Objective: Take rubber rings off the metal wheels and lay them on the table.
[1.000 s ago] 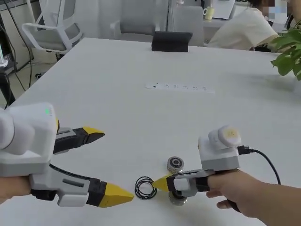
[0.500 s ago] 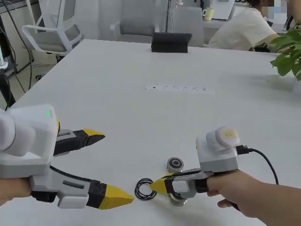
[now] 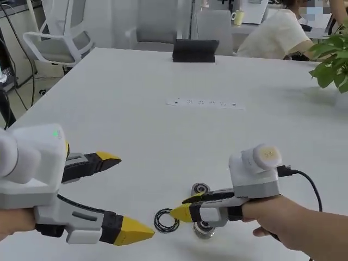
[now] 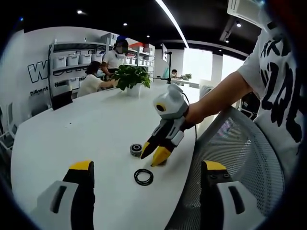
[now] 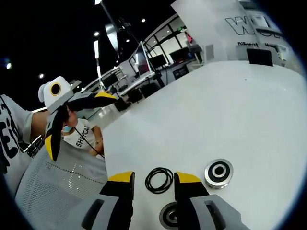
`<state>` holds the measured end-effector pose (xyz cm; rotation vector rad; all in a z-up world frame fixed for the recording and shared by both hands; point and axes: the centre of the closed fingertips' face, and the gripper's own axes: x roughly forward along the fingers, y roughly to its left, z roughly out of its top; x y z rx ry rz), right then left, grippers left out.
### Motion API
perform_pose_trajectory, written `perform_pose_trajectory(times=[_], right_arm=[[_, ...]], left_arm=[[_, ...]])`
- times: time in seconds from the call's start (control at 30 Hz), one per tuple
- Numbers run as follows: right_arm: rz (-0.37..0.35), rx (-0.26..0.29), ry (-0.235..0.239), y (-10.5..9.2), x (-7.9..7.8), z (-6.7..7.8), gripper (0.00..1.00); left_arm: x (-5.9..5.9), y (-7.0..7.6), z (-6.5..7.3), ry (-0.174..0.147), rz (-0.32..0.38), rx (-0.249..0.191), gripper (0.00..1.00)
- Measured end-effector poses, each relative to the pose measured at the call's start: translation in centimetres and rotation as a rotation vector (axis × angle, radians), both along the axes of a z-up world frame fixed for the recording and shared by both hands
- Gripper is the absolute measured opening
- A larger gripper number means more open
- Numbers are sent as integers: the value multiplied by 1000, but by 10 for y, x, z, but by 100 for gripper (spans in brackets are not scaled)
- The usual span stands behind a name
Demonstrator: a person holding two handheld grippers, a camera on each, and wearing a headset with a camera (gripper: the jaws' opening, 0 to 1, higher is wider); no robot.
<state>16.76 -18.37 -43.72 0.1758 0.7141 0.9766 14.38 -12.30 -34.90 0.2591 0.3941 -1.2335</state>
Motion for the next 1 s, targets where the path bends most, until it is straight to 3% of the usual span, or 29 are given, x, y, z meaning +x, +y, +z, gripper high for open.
perform_pose_trajectory(times=[0.4, 1.0], right_arm=[[-27, 18, -70, -17, 0, 21, 41], [-54, -12, -260, -52, -10, 65, 56]], left_arm=[[-1, -5, 4, -5, -4, -2, 91], [2, -9, 17, -15, 6, -18, 91]])
